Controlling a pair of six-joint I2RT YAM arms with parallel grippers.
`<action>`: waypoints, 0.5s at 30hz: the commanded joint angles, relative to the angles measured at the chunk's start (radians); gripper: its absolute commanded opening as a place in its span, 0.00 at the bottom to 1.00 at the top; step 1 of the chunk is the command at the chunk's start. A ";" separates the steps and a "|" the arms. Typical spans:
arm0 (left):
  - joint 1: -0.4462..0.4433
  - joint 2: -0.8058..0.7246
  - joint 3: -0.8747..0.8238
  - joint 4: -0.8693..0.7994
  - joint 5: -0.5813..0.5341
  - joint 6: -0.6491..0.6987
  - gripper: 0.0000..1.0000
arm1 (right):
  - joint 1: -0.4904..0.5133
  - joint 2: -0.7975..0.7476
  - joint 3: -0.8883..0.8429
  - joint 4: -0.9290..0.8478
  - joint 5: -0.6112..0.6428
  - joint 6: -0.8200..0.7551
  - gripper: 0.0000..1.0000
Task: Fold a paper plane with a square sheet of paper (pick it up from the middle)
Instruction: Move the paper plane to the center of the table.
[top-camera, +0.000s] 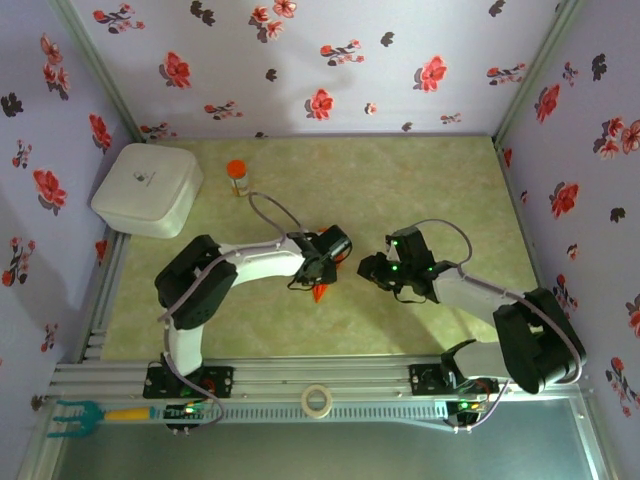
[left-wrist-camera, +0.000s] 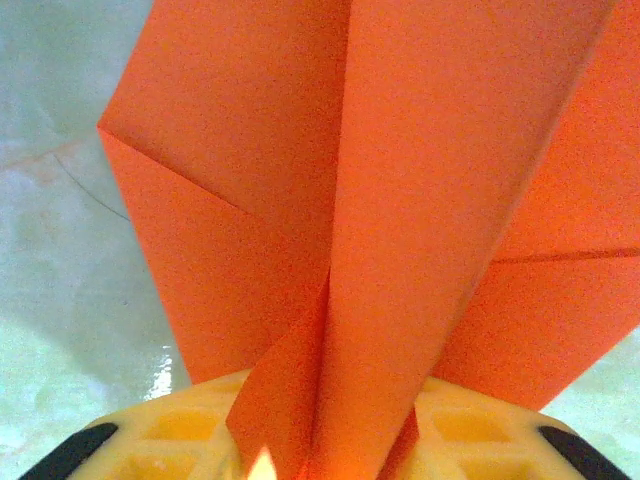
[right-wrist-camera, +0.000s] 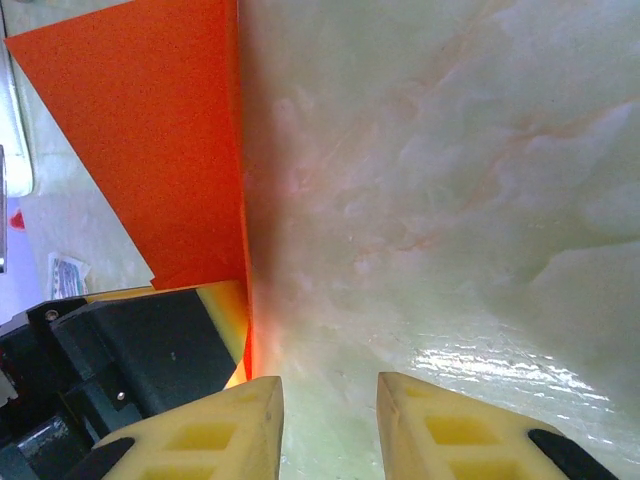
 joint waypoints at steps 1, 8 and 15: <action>-0.016 0.062 0.027 -0.112 -0.047 -0.055 0.36 | 0.002 -0.026 0.014 -0.038 0.022 -0.025 0.32; -0.029 0.103 0.083 -0.164 -0.046 -0.116 0.37 | -0.007 -0.038 0.025 -0.068 0.021 -0.043 0.33; -0.034 0.123 0.136 -0.210 -0.046 -0.173 0.37 | -0.014 -0.044 0.024 -0.076 0.012 -0.049 0.33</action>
